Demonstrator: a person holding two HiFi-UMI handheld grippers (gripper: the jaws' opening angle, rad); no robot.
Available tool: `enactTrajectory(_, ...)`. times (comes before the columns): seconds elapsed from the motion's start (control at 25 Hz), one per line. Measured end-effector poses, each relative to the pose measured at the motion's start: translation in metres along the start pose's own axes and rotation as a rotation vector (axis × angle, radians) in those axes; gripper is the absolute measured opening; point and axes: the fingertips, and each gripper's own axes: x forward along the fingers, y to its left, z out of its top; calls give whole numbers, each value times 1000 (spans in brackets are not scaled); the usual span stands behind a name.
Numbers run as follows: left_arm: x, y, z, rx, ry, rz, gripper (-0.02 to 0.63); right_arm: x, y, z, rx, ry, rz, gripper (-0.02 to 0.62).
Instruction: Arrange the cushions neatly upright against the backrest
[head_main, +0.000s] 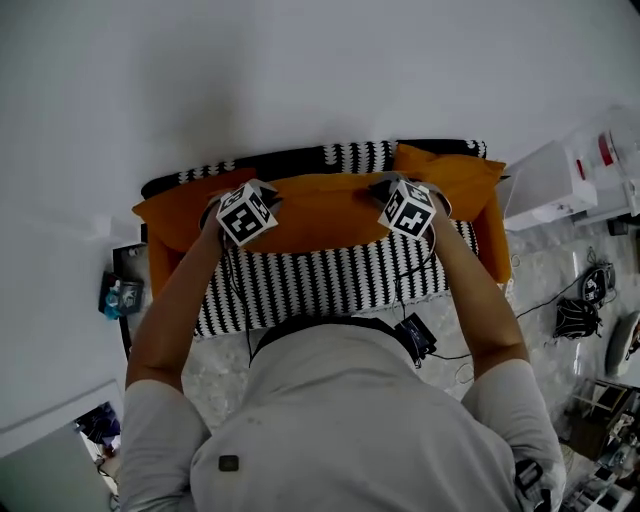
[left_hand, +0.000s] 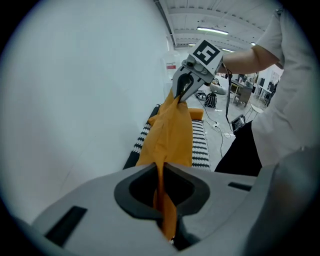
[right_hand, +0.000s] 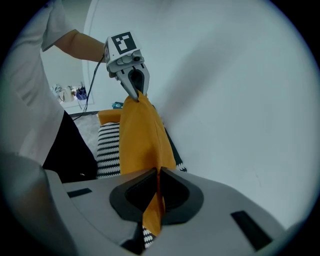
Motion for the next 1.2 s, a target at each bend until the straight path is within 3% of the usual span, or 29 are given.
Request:
enactTrajectory(0.32, 32, 14, 9, -10, -13, -30, 32, 19, -18, -22, 52, 32, -14, 37)
enactTrajectory(1.2, 160, 42, 8, -145, 104, -81, 32, 115, -69, -103, -28, 60, 165, 37)
